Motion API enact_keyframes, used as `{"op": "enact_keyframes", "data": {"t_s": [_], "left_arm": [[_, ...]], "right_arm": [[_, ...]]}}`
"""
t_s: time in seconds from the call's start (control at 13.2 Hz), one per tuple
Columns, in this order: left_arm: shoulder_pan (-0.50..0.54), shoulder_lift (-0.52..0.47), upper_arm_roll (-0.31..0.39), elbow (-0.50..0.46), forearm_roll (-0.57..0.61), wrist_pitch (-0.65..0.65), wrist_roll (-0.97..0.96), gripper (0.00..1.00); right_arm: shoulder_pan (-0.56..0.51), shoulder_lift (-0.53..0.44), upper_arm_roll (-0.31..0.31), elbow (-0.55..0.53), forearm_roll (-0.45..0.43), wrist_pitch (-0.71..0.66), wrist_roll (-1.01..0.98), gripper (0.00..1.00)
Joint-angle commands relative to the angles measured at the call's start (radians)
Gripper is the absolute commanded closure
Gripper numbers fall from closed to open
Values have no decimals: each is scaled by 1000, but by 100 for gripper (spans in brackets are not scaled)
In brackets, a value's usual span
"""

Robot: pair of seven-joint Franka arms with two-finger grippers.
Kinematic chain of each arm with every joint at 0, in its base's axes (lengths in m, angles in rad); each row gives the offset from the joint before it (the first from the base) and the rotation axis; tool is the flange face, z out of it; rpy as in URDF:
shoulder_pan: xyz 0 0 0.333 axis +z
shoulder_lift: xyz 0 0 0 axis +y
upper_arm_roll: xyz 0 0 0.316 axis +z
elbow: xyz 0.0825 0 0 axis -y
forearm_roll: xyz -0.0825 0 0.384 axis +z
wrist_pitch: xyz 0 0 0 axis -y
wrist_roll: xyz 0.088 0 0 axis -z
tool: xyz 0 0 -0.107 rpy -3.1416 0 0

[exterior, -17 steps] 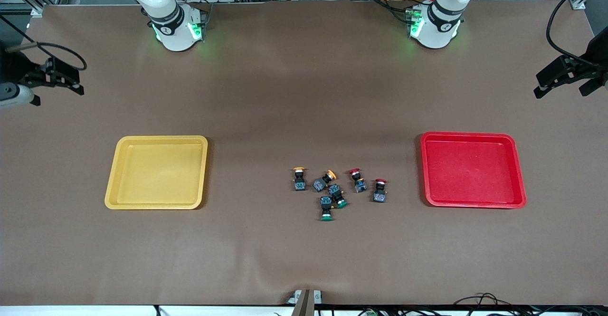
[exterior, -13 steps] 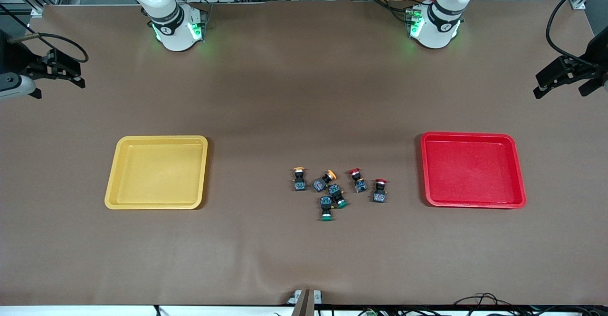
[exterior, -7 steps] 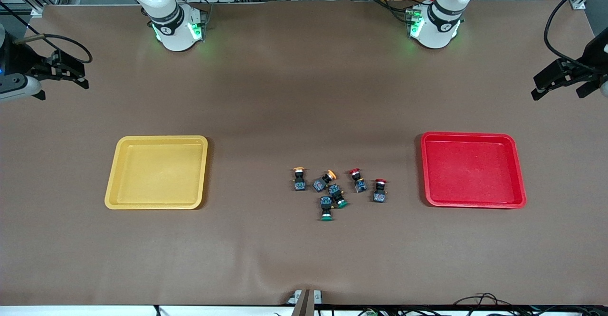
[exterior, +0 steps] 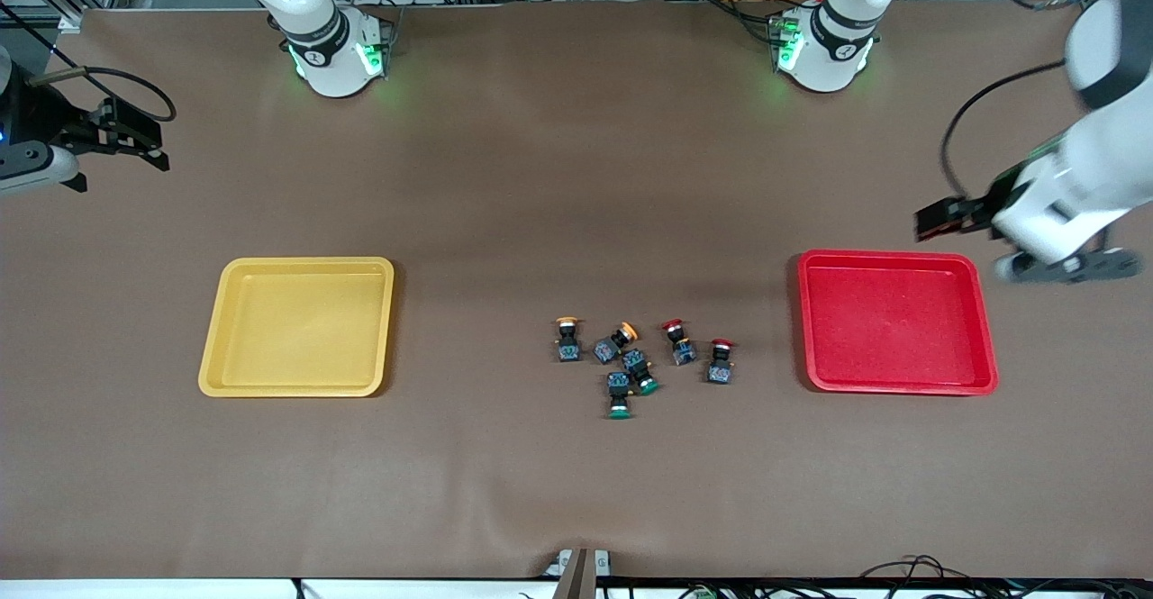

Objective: Place red and yellow buttons in trays
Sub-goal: 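Move the left gripper out toward the button pile, then lower the left gripper and grasp a red-capped button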

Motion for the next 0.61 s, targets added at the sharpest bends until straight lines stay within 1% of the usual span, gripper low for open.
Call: {"op": "enact_keyframes", "data": {"t_s": [0.0, 0.08, 0.23, 0.38, 0.53], "left_arm": [[-52, 117, 4, 54, 2, 6, -100, 0], [-60, 149, 2, 64, -2, 21, -108, 0], [-63, 197, 0, 68, -16, 107, -123, 0], [-94, 244, 2, 70, -31, 184, -143, 0], [-118, 306, 2, 71, -30, 285, -224, 0]], "right_arm": [[1, -24, -3, -26, 12, 12, -10, 0], [0, -23, -3, -26, 12, 12, -10, 0], [0, -23, -3, -26, 15, 12, -7, 0], [0, -23, -3, -27, 18, 11, 19, 0], [1, -21, -4, -27, 18, 11, 19, 0]]}}
